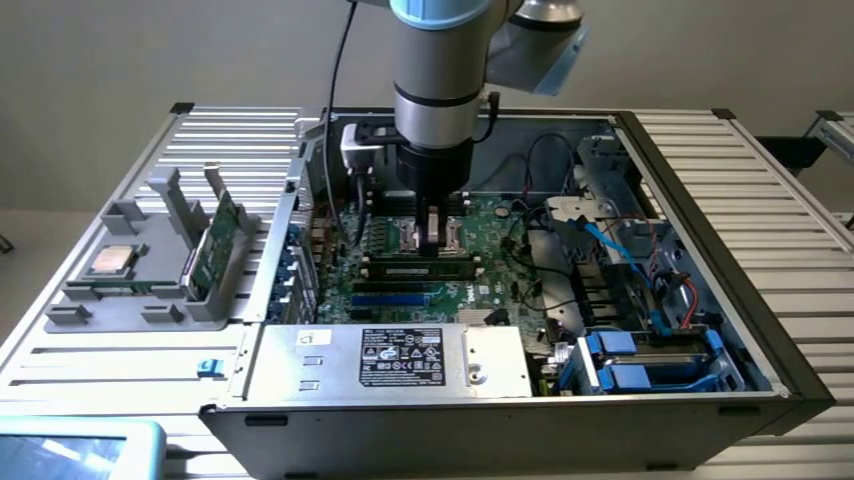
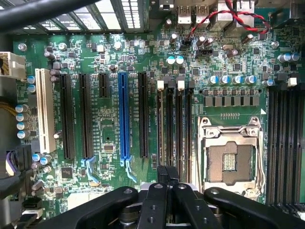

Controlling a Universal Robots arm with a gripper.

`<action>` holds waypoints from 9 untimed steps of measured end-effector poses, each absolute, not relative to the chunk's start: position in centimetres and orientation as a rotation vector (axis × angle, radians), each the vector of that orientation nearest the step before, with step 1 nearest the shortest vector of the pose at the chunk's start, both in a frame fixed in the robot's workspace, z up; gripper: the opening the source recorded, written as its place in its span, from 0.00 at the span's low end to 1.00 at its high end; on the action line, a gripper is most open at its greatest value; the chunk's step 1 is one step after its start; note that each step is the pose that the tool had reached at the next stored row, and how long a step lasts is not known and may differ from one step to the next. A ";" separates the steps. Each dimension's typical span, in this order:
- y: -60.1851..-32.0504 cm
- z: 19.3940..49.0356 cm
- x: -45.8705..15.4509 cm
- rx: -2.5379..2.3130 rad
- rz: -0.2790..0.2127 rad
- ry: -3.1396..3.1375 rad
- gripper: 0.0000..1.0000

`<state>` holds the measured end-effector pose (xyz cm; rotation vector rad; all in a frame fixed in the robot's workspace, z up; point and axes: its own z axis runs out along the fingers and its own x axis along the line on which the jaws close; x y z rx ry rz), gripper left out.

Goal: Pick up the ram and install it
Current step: 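Insert the ram into the slot, then press down the ram until it locks into place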

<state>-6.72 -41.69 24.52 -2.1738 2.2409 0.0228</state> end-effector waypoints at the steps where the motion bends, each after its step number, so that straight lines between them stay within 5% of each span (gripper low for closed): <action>1: -41.7 24.6 -6.7 -2.181 0.023 2.234 0.09; 9: -41.7 24.7 -6.7 -2.192 0.023 2.223 0.09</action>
